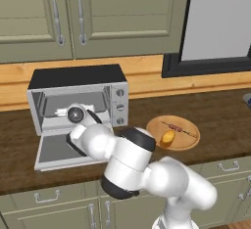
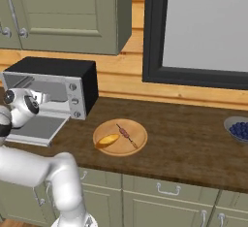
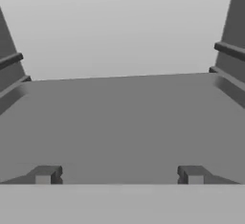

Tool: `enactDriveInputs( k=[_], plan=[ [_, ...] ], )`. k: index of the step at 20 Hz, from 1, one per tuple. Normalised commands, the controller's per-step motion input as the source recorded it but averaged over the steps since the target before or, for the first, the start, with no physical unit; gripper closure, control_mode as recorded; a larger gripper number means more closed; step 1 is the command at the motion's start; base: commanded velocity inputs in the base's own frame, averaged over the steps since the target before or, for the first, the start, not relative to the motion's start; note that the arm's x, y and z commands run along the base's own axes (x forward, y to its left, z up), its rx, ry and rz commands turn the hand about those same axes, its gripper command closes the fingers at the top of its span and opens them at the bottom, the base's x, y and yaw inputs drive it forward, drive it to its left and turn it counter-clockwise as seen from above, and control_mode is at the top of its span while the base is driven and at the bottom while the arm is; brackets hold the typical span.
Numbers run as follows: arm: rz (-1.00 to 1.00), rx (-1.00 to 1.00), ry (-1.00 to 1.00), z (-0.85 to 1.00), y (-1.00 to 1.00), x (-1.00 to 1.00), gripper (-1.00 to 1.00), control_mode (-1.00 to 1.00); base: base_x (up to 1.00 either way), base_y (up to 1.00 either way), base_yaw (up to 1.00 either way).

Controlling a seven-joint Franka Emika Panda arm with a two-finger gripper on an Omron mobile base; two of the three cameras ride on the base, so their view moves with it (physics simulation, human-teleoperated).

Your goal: Pick up the kebab skewer and baguette bread, and place them inside the toaster oven. Close the toaster oven door and start by setting the timer.

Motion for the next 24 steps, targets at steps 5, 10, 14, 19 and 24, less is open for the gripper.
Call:
enactDriveInputs(
  k=[5, 10, 14, 19, 24],
  plan=[
    [0.0, -0.04, 0.23, -0.32, 0.0, -0.85, -1.0, -1.0, 0.0, 0.0, 0.0],
    [0.0, -0.04, 0.38, -0.42, 0.0, -0.83, -1.0, -1.0, 0.0, 0.0, 0.0],
    [0.0, -0.04, 0.42, -0.42, 0.0, -0.83, -1.0, -1.0, 0.0, 0.0, 0.0],
    [0.0, -0.07, 0.4, -0.67, 0.0, -0.89, -1.0, -1.0, 0.0, 0.0, 0.0],
    [0.01, -0.04, 0.26, -0.3, -0.14, -0.98, -1.0, -1.0, 0.0, 0.0, 0.0]
  ],
)
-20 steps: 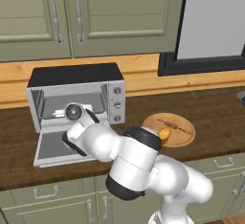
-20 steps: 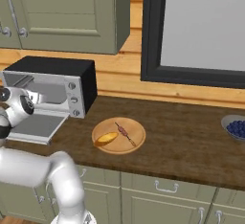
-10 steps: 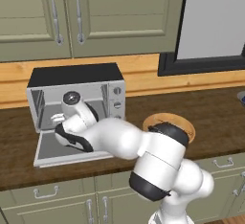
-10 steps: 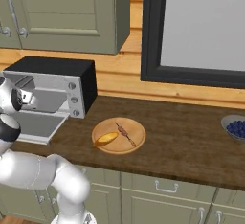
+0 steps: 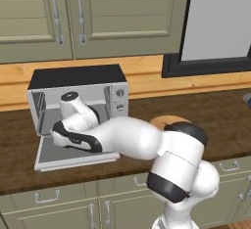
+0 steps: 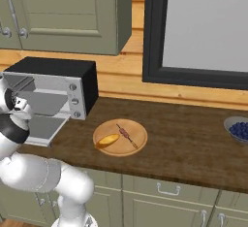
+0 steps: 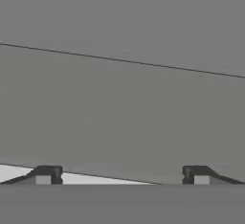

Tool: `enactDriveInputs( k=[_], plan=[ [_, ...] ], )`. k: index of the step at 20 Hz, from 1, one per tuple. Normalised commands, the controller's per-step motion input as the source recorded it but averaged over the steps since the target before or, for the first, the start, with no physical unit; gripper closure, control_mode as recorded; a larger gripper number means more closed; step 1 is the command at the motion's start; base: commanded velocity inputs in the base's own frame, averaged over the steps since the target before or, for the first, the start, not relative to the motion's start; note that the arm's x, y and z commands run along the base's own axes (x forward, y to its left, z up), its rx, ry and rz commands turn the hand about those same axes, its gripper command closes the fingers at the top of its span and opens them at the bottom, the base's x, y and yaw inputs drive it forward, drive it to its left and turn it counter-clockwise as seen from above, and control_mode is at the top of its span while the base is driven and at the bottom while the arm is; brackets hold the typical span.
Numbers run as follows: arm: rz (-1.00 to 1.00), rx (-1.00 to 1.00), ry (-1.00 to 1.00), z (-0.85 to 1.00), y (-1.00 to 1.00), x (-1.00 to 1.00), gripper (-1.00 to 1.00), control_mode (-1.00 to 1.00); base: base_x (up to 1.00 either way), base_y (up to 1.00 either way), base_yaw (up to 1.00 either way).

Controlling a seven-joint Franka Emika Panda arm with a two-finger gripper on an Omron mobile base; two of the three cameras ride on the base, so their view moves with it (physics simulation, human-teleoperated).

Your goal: Pick up the kebab skewer and baguette bread, and place them inside the toaster oven. Close the toaster oven door and start by setting the timer.

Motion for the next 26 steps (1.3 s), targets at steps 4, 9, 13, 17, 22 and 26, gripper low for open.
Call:
enactDriveInputs(
  k=[4, 9, 13, 17, 22, 26],
  plan=[
    [0.0, 0.0, 0.0, 0.93, -0.59, -1.0, -1.0, -1.0, 0.0, 0.0, 0.0],
    [-0.07, 0.04, 0.01, 0.84, -1.0, -0.63, -1.0, -1.0, 0.0, 0.0, 0.0],
    [-0.16, 0.05, 0.0, 0.16, -1.0, -0.41, -1.0, -1.0, 0.0, 0.0, 0.0],
    [-0.17, 0.06, 0.0, 0.0, -1.0, -0.23, -1.0, -1.0, 0.0, 0.0, 0.0],
    [-0.17, 0.06, -0.02, 0.0, -1.0, -0.1, -1.0, -1.0, 0.0, 0.0, 0.0],
    [-0.11, 0.04, 0.0, 0.0, -1.0, 0.0, -1.0, -1.0, 0.0, 0.0, 0.0]
  ],
)
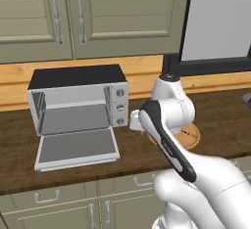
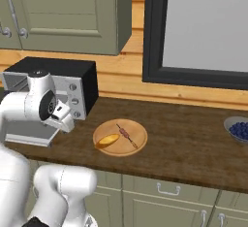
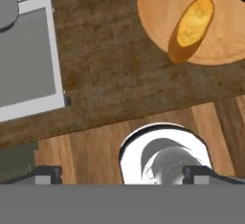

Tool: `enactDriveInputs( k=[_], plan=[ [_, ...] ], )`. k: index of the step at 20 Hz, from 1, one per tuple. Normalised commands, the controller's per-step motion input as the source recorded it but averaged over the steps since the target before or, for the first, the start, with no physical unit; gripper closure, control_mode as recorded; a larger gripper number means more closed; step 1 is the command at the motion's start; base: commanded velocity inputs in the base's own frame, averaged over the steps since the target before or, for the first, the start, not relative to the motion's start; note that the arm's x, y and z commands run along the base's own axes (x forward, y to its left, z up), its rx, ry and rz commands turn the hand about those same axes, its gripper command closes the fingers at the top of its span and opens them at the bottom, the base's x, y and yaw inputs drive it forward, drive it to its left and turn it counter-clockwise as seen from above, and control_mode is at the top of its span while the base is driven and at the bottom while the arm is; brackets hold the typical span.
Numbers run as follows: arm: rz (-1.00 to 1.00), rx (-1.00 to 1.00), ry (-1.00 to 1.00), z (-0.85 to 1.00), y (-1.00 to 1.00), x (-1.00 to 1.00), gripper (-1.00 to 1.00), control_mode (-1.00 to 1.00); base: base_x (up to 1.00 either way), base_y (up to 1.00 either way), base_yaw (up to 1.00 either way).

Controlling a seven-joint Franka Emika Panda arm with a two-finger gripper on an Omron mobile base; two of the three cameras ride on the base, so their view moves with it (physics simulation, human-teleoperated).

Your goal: Pick up the kebab skewer and baguette bread, and place them inside the toaster oven. Close the toaster oven door and start by setting the timer.

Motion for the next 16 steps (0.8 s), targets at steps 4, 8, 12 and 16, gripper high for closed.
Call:
enactDriveInputs(
  k=[4, 8, 12, 16],
  plan=[
    [-0.07, 0.02, 0.01, -0.06, -1.0, 0.02, -1.0, -1.0, 0.0, 0.0, 0.0],
    [-0.07, 0.05, 0.0, -0.28, -1.0, 0.16, -1.0, -1.0, 0.0, 0.0, 0.0],
    [-0.02, 0.05, 0.01, -0.11, -0.98, 0.52, -1.0, -1.0, 0.0, 0.0, 0.0],
    [-0.01, 0.0, 0.02, -0.47, -0.24, 0.52, -1.0, -1.0, 0.0, 0.0, 0.0]
  ],
)
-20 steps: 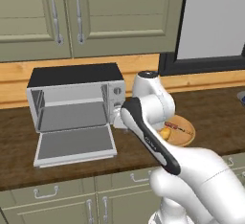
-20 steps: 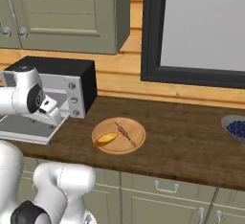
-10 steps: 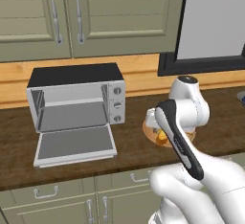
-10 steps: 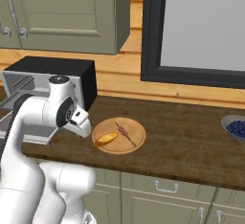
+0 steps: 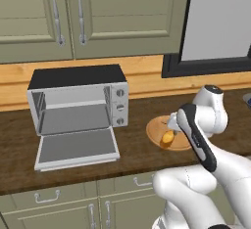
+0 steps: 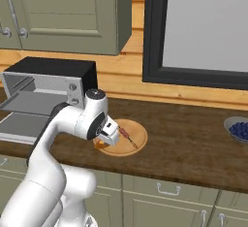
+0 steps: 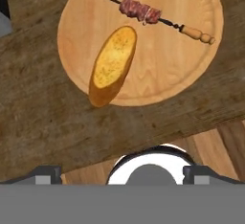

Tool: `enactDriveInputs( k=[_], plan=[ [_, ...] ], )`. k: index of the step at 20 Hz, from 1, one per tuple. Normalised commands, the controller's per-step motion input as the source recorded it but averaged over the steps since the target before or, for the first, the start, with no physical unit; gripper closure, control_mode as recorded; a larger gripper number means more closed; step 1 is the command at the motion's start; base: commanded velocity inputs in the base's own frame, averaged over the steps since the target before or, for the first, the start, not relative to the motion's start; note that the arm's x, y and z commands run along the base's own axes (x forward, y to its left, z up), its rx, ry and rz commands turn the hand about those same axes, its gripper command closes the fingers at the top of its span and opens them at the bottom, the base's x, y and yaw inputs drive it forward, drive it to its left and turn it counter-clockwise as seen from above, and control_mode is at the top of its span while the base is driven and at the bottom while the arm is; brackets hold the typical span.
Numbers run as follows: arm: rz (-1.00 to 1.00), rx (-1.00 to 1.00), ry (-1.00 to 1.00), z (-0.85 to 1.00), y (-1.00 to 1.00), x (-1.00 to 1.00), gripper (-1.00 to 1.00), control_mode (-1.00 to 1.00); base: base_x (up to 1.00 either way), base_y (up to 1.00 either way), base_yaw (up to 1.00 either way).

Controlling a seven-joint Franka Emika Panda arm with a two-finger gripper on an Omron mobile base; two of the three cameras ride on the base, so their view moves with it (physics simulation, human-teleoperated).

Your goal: Pick up the kebab skewer and baguette bread, and place them inside the toaster oven. Close the toaster oven door and start by setting the timer.

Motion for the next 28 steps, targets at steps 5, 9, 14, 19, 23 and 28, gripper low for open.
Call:
enactDriveInputs(
  k=[5, 9, 14, 19, 23, 28],
  plan=[
    [-0.03, 0.0, 0.02, -0.41, 0.08, 0.41, -1.0, -1.0, 0.0, 0.0, 0.0],
    [-0.02, -0.04, 0.0, -0.25, 0.0, 0.3, -1.0, -1.0, 0.0, 0.0, 0.0],
    [-0.04, -0.05, 0.01, -0.27, 0.04, 0.17, -1.0, -1.0, 0.0, 0.0, 0.0],
    [-0.07, -0.01, 0.0, -0.14, 0.1, 0.15, -1.0, -1.0, 0.0, 0.0, 0.0],
    [-0.07, 0.0, 0.0, -0.16, 0.13, 0.19, -1.0, -1.0, 0.0, 0.0, 0.0],
    [-0.07, 0.0, 0.0, -0.24, 0.06, 0.26, -1.0, -1.0, 0.0, 0.0, 0.0]
  ],
)
